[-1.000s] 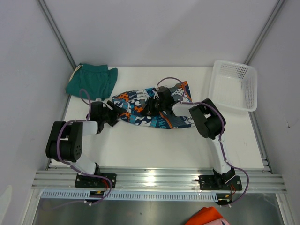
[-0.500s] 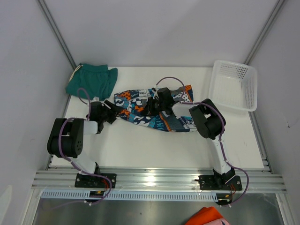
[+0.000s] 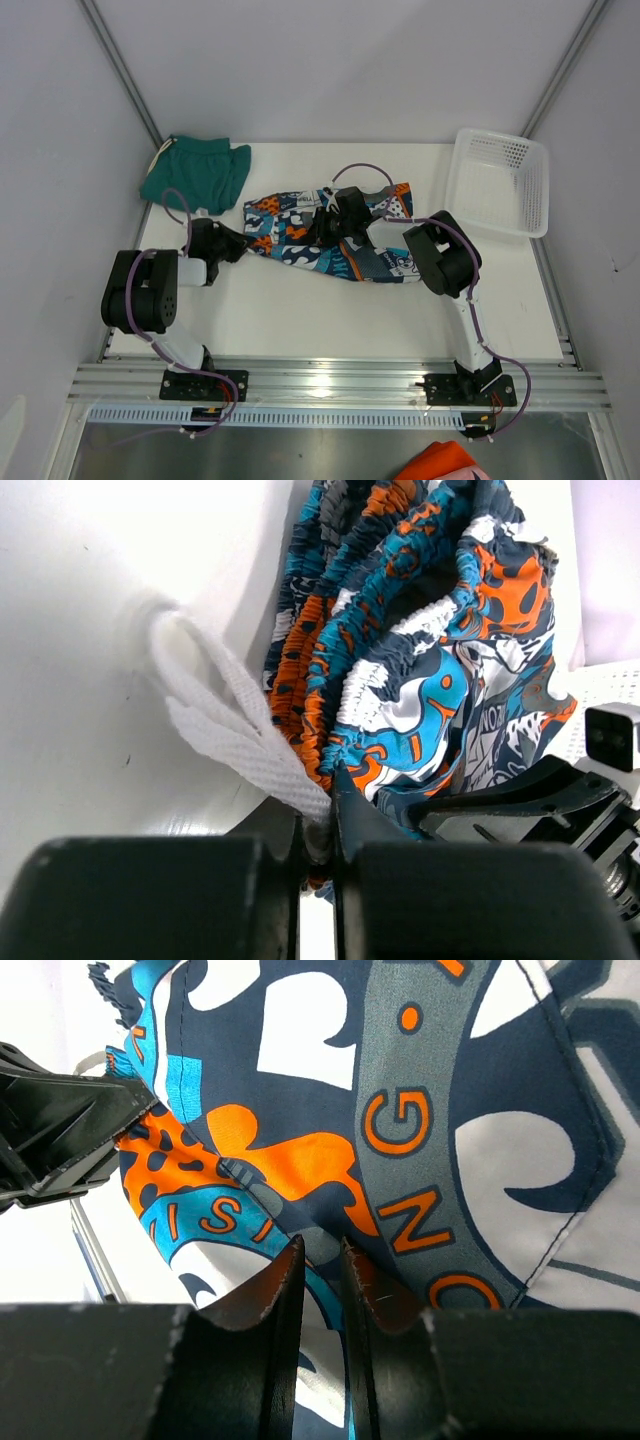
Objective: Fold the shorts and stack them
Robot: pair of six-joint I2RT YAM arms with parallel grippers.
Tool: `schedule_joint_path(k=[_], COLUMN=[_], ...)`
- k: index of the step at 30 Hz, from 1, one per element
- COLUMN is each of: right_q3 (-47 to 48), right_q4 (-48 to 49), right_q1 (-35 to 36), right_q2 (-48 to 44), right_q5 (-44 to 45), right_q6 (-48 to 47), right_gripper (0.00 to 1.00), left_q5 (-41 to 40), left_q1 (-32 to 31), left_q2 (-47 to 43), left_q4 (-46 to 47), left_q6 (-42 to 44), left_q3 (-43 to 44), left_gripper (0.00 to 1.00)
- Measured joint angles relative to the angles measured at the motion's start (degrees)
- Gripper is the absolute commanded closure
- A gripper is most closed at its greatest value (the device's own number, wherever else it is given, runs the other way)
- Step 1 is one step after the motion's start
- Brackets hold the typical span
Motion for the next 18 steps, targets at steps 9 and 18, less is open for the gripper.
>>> schedule_joint_path(k=[9, 18], right_q3=[-0.02, -2.84], right_q4=[-0.52, -6.91], right_q1=[0.15, -0.81], right_q2=[-0.28, -5.42], right_q5=[0.04, 2.47], right_q6=[-0.7, -3.45], right_gripper=[0.75, 0.59], left_q5=[-0.24, -7.45], left_q1=[-0.61, -3.96], left_q2=[-0.44, -9.84], left_q4=[0.68, -12.44], left_q6=[1.77, 8.22], left_q3=[-0.48, 1.64], left_gripper=[1.0, 1.0])
